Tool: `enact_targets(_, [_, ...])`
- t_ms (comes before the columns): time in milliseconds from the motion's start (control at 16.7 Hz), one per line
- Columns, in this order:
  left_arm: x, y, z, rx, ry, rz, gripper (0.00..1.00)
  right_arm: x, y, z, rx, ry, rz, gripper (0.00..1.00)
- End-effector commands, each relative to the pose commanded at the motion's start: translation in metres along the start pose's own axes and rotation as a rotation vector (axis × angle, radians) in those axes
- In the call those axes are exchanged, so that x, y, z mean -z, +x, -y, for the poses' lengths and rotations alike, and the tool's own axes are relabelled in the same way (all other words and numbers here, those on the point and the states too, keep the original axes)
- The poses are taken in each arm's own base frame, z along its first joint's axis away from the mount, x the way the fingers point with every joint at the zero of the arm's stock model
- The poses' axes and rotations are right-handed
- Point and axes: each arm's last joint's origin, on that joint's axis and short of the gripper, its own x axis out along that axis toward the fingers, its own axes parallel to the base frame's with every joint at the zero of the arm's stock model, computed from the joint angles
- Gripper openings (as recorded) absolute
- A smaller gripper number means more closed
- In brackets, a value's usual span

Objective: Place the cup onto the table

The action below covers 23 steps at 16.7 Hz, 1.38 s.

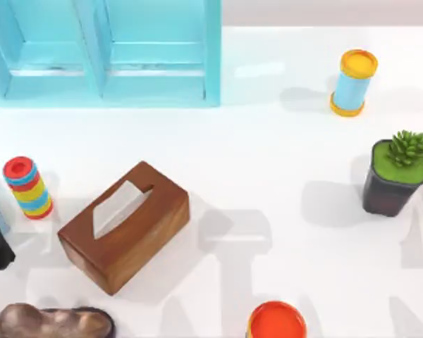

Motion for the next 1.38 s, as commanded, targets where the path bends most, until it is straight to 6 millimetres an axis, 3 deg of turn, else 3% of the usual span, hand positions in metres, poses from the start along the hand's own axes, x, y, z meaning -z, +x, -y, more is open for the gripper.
enact_targets(360, [0.000, 0.000, 0.000, 0.000, 0.000, 0.000, 1.00, -0.012, 0.002, 0.005, 0.047, -0.047, -0.105, 1.00])
enact_targets(720, [0.000, 0.000, 0.000, 0.000, 0.000, 0.000, 1.00, -0.055, 0.021, 0.029, 0.166, -0.163, -0.534, 1.00])
enact_targets(1080, [0.000, 0.000, 0.000, 0.000, 0.000, 0.000, 1.00, -0.088, 0.060, 0.078, 0.185, -0.176, -1.044, 1.00])
enact_targets(1380, [0.000, 0.000, 0.000, 0.000, 0.000, 0.000, 1.00, -0.095, 0.088, 0.130, 0.105, -0.092, -1.378, 1.00])
